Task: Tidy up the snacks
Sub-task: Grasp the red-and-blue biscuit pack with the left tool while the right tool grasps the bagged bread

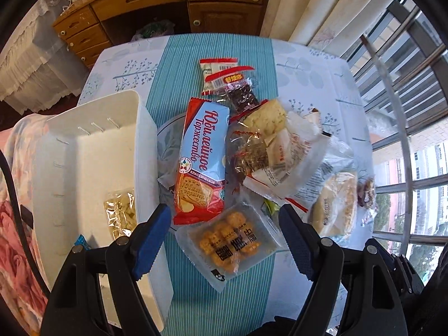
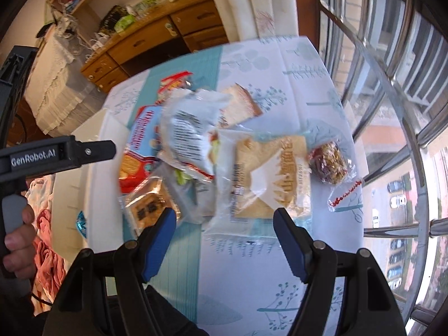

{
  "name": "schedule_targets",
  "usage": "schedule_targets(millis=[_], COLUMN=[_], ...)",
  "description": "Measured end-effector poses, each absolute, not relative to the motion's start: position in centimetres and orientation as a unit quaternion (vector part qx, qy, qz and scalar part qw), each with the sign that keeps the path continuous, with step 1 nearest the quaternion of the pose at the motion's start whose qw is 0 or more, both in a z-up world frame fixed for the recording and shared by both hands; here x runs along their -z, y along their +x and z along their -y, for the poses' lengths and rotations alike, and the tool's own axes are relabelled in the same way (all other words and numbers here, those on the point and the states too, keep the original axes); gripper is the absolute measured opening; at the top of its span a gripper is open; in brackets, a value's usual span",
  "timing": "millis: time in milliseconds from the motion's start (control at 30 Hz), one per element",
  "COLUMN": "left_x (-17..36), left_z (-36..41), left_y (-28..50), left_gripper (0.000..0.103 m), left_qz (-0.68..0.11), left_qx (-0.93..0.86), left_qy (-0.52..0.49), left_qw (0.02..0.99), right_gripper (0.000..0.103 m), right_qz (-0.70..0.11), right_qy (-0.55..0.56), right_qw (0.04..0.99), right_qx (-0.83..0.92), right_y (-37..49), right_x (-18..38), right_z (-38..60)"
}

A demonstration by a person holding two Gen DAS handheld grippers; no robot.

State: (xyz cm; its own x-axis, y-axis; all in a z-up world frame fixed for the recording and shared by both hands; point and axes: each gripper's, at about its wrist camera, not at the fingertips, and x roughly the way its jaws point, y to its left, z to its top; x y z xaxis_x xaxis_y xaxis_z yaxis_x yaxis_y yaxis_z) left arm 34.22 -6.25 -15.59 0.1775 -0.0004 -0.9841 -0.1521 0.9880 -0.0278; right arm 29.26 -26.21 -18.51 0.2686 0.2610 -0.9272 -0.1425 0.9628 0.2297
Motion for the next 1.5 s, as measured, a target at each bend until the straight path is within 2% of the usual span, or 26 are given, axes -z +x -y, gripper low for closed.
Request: schedule_targets(millis=[400, 467, 533, 633, 1067, 1200, 1367, 1500], left_x=[21.1, 21.8, 22.5, 23.3, 26.0, 26.7, 27.6, 27.8], left_z=[5.2, 5.0, 4.8, 4.4, 3.7, 3.6, 2.4, 2.5], left_y=[39.9, 40.5, 40.9, 41.4, 43.2, 43.7, 44.5, 44.9], left_gripper=[0.078, 0.078, 0.078, 0.078, 0.078, 0.073, 0.060, 0.054], left_qz=[-0.702, -0.707, -0.710, -0.709, -0.722, -0.727, -0.733, -0.730], left_qx=[-0.098, -0.100, -0.106, -0.119, -0.137, -0.147, -0.145, -0.142], left_qy=[-0.035, -0.035, -0.034, -0.024, -0.017, -0.010, -0.034, -0.029], left_qw=[0.705, 0.699, 0.695, 0.694, 0.678, 0.671, 0.664, 0.667], right_gripper=[0.072, 0.076, 0.089, 0.096, 0.100, 0.100, 0.099, 0.095], right_qz=[-0.656, -0.660, -0.658, -0.659, -0.664, -0.664, -0.669, -0.674], right_qy=[0.068, 0.065, 0.062, 0.059, 0.040, 0.042, 0.048, 0.045], right_qw=[0.749, 0.746, 0.748, 0.748, 0.746, 0.746, 0.741, 0.737], right_qx=[-0.064, -0.061, -0.060, -0.058, -0.025, -0.024, -0.031, -0.031], right_y=[32.6, 32.9, 33.1, 33.5, 37.0, 37.4, 38.0, 38.2], right_x=[24.4, 24.8, 25.0, 25.3, 26.7, 27.0, 27.1, 27.0], right_z=[27.6, 27.3, 27.1, 26.8, 24.8, 24.7, 24.7, 25.1])
